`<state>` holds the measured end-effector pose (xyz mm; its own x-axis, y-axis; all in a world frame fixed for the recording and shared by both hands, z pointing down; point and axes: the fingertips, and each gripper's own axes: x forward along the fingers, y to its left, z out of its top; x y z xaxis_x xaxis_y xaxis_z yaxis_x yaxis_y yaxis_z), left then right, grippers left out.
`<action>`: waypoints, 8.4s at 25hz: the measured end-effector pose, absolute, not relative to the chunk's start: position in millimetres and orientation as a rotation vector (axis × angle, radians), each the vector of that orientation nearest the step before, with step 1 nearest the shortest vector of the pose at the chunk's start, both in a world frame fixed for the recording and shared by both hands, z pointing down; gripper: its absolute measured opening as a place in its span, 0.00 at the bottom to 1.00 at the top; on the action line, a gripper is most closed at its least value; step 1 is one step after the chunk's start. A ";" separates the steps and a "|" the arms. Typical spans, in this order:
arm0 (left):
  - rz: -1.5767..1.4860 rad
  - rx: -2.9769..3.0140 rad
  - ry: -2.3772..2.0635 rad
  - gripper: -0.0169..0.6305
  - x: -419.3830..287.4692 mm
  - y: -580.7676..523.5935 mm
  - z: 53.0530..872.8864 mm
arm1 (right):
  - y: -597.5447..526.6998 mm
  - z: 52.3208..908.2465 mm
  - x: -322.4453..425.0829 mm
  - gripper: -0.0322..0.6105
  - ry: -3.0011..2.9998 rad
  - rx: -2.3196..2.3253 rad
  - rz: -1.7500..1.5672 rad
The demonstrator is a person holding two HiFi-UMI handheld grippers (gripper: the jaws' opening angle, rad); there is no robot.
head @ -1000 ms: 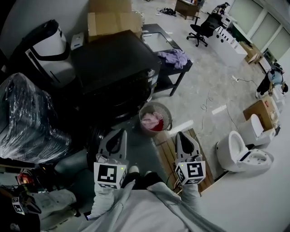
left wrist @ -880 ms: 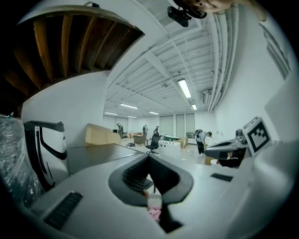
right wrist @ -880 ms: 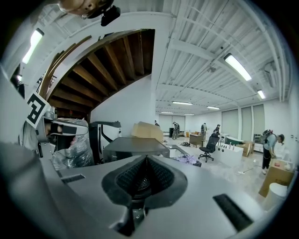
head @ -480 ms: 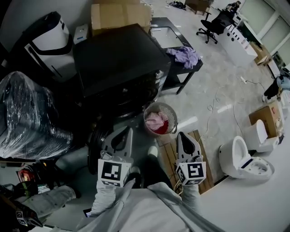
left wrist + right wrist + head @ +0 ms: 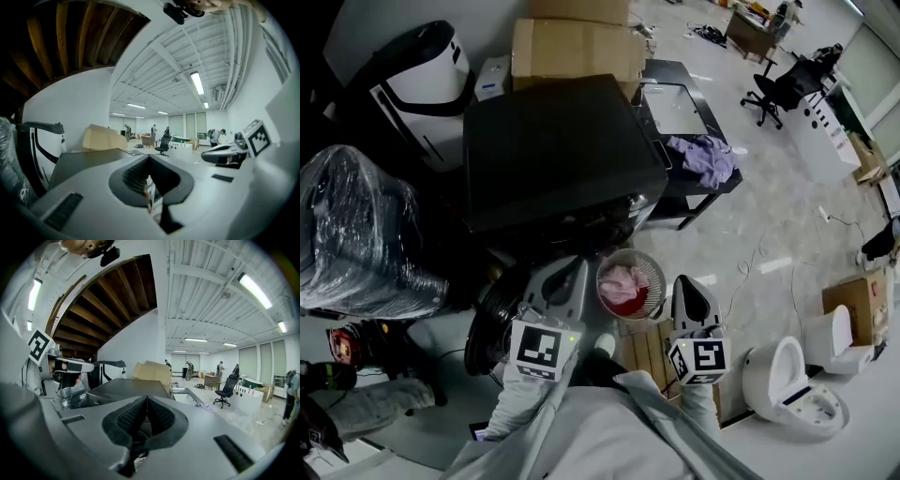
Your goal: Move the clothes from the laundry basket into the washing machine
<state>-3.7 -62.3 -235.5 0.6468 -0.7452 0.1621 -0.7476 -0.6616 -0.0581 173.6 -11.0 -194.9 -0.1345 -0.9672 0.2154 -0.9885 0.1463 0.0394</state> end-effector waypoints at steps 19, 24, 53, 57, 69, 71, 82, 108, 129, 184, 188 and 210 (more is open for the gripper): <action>0.391 2.749 -1.232 0.06 12.3 -129.2 -159.4 | -85.6 -147.3 192.5 0.08 -2.226 1.903 0.198; 0.366 2.717 -1.275 0.06 9.3 -134.3 -112.2 | -87.8 -97.5 192.5 0.08 -2.223 1.888 0.191; 0.346 2.712 -1.345 0.05 -34.1 -169.8 341.2 | -129.9 345.6 164.6 0.08 -2.328 1.410 -0.108; 0.365 2.729 -1.349 0.05 -37.1 -180.6 389.8 | -144.0 389.1 163.4 0.08 -2.387 1.343 -0.130; 0.455 2.674 -1.286 0.05 -31.1 -206.4 493.2 | -148.8 482.1 164.8 0.08 -2.436 1.173 -0.022; 0.466 2.677 -1.268 0.05 -25.4 -207.5 500.4 | -147.2 491.7 168.7 0.08 -2.419 1.154 -0.010; 0.521 2.642 -1.233 0.05 -21.9 -202.7 528.6 | -146.6 525.3 177.8 0.08 -2.395 1.150 0.071; 0.571 2.656 -1.279 0.05 -26.9 -197.4 522.8 | -126.5 694.2 174.0 0.78 -2.048 0.530 0.521; 0.583 2.672 -1.287 0.06 -25.7 -191.7 519.5 | -128.9 762.3 183.8 0.44 -1.845 0.480 0.715; 0.367 2.752 -1.348 0.05 -38.7 -173.9 451.0 | -245.9 321.2 90.7 0.22 -2.861 1.461 0.229; 0.379 2.746 -1.354 0.05 -43.3 -175.4 453.7 | -268.9 324.4 61.7 0.22 -2.881 1.497 0.149; 0.375 2.699 -1.433 0.06 -62.0 -181.7 456.3 | -406.3 398.6 -69.8 0.27 -2.670 1.321 -0.206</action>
<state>-62.0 -181.7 456.3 0.5373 -0.8078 0.2425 -0.8230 -0.5650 -0.0584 -69.8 -406.3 398.6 -0.5991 -0.7969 0.0775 -0.7756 0.6016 0.1911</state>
